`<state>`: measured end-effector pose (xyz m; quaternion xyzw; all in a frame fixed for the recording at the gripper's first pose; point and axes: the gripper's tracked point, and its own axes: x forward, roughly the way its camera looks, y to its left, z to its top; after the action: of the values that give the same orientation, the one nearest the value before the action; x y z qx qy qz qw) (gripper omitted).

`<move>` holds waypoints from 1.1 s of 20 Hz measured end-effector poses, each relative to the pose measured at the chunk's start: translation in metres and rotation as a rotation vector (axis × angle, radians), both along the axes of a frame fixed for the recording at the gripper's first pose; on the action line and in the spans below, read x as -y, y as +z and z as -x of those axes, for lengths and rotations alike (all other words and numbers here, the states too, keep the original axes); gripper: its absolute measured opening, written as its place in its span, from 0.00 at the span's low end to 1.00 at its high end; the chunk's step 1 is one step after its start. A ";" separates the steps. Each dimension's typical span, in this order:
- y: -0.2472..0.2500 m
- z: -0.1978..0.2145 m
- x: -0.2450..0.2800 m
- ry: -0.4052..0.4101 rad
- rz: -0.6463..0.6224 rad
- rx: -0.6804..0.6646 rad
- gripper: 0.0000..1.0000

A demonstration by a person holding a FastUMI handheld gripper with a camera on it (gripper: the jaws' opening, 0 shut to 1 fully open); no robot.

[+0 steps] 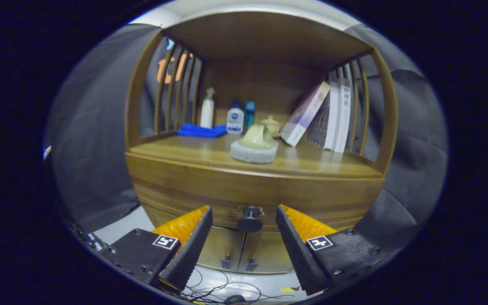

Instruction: Pull open the drawer, take out the items inside it, and place them on the countertop above the cabinet.

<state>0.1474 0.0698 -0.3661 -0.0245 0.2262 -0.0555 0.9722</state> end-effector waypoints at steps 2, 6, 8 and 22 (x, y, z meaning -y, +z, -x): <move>0.037 0.025 -0.003 0.034 -0.024 0.049 0.96; 0.108 0.071 0.011 0.055 -0.089 0.117 0.96; 0.137 0.096 0.020 0.068 -0.116 0.152 0.95; 0.216 0.200 0.078 0.088 -0.082 0.322 0.95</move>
<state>-0.0530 -0.0083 -0.1497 0.0146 0.0683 -0.0068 0.9975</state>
